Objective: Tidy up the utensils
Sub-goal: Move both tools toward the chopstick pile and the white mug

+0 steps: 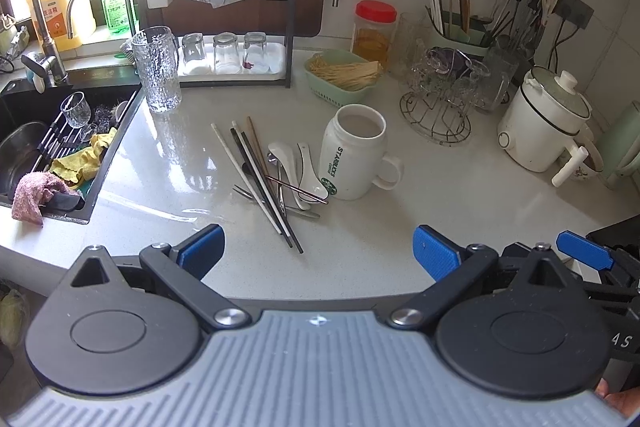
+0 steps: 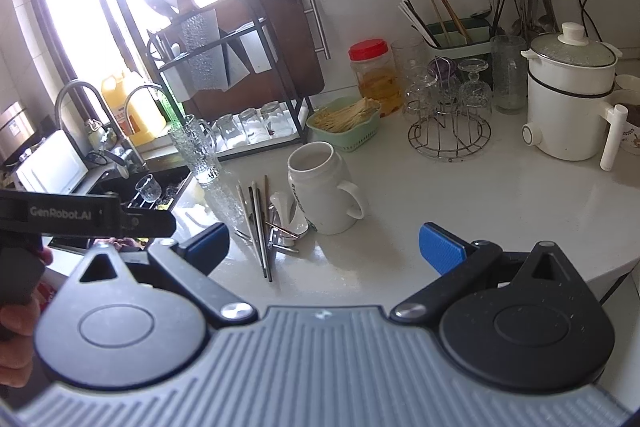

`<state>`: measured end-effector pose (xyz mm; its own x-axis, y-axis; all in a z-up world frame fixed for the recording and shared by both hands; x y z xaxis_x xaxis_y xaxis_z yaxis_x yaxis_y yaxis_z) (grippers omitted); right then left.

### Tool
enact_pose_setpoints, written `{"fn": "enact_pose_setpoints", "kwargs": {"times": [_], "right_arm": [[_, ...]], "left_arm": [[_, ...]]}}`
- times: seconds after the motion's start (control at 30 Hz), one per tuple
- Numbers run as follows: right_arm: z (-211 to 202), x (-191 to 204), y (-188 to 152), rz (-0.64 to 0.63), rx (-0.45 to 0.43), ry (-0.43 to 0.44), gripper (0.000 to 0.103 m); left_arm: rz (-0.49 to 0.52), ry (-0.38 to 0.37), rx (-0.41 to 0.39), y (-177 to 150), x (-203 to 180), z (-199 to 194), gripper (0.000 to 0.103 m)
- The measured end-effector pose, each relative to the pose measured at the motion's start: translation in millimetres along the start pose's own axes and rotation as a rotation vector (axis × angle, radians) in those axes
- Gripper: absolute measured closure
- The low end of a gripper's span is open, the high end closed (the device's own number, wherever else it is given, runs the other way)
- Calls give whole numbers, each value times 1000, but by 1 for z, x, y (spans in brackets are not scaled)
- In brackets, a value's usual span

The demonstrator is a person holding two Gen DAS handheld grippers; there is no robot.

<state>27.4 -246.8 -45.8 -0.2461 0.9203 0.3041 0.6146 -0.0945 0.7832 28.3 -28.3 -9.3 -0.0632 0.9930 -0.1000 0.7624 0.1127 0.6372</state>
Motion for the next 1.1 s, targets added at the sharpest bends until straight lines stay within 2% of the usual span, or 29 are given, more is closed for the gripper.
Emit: {"fn": "enact_pose_setpoints", "kwargs": {"times": [0.33, 0.5, 0.87, 1.1], "right_arm": [[13, 2, 1, -22, 27, 11, 0], [27, 3, 6, -22, 31, 3, 0], [72, 8, 23, -46, 38, -21, 0], [101, 9, 26, -39, 51, -42, 0]], "left_arm": [[2, 12, 10, 5, 2, 7, 1], [3, 20, 11, 21, 11, 18, 1], [10, -15, 51, 65, 27, 74, 1], [24, -29, 91, 79, 36, 112, 1]]}}
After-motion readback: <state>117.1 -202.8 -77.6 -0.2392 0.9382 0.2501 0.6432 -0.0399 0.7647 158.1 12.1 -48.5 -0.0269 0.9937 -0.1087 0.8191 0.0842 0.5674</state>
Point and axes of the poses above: each gripper's, at about its wrist camera, not at the fingertips, and z roughly the way its jaws point, x to its left, y to its top, the point moved 3 cm from there along z, roughly the way its jaws point, and after that the axes turned 1 degree about x, right-handed, at the moved point
